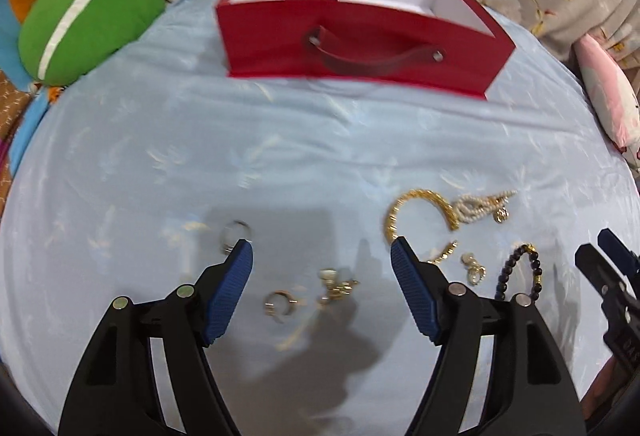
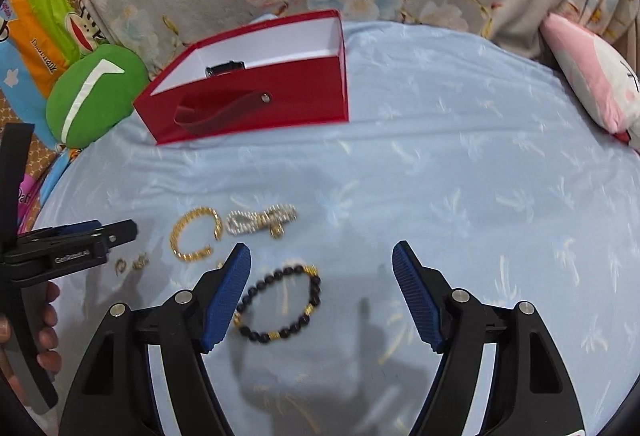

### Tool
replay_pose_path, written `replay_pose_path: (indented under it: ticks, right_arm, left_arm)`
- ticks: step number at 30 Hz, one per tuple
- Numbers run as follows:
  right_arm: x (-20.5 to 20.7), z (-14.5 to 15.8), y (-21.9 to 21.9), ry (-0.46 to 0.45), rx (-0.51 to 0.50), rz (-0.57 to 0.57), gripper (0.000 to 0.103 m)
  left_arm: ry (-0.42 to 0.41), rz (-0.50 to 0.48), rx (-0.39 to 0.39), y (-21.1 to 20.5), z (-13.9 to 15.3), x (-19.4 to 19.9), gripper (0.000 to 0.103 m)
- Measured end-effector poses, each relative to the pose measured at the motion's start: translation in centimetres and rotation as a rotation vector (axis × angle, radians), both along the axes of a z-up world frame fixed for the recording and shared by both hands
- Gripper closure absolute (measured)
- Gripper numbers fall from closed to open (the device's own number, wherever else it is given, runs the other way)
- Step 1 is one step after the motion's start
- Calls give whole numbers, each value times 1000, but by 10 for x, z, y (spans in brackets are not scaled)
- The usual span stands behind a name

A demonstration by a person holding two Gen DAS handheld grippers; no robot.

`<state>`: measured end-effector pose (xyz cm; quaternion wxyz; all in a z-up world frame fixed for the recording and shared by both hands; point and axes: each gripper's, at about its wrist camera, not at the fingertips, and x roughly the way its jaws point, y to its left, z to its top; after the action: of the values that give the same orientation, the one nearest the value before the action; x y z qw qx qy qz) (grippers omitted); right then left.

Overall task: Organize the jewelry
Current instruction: 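Move both tools back to the jewelry and grasp the gold chain bracelet with the left tool, then grasp the pearl bracelet with the right tool while the left tool holds the gold bracelet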

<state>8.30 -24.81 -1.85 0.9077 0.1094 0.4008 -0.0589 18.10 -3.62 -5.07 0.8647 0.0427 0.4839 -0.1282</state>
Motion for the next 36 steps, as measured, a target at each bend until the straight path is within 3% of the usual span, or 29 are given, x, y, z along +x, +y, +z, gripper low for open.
replay_pose_path:
  ticks: [8, 12, 15, 17, 22, 28, 36]
  right_arm:
    - [-4, -8, -8, 7, 15, -19, 31]
    - [10, -17, -6, 20, 28, 7, 31]
    - [25, -26, -1, 34, 34, 33, 31]
    - [34, -30, 2, 37, 39, 48, 31]
    - [53, -37, 12, 42, 25, 85, 32]
    - [66, -43, 19, 44, 12, 133, 32]
    - [81, -49, 22, 58, 35, 185, 38]
  left_arm:
    - [48, 15, 29, -29, -27, 13, 37]
    - [25, 11, 49, -37, -27, 12, 41]
    - [12, -5, 61, -42, -26, 11, 57]
    - [15, -22, 48, -43, -24, 12, 74]
    - [23, -68, 21, -48, -23, 12, 99]
    - [19, -69, -12, -44, -20, 15, 100]
    - [-49, 0, -35, -9, 11, 20, 100]
